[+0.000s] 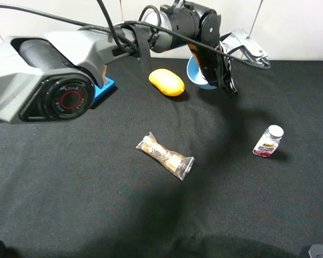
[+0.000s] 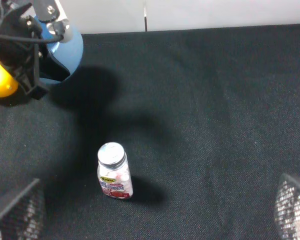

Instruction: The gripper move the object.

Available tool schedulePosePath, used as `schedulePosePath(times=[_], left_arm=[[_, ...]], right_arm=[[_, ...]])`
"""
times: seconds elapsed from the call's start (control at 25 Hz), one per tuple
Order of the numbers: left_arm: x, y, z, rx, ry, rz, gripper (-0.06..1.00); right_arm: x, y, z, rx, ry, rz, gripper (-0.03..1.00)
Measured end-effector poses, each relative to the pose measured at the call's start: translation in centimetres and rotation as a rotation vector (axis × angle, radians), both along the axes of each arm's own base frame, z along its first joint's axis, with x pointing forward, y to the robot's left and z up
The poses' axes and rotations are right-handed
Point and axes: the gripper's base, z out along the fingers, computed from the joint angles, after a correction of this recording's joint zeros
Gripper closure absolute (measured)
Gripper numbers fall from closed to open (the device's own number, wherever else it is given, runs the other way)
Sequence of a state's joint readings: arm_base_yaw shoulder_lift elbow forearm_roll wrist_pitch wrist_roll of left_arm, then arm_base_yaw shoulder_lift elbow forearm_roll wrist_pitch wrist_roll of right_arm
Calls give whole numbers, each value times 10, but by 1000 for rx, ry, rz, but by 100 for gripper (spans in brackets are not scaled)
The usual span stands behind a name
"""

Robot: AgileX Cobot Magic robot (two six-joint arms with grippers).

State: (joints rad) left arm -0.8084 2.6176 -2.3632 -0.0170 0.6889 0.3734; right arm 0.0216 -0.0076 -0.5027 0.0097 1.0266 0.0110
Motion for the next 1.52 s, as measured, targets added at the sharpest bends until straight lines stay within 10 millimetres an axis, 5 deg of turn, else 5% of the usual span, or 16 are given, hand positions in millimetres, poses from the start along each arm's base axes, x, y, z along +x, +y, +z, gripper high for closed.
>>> schedulePosePath(times=[0.56,1.2,1.52], left_arm=[[0,-4,-14,-34,24,9,92],[1,-5,-13,-46,12,10,48],[1,-5,-7,-49,11,8,42]], right_arm=[[0,0,0,0,0,0,27],[0,0,0,0,0,0,27],[0,0,0,0,0,0,27]])
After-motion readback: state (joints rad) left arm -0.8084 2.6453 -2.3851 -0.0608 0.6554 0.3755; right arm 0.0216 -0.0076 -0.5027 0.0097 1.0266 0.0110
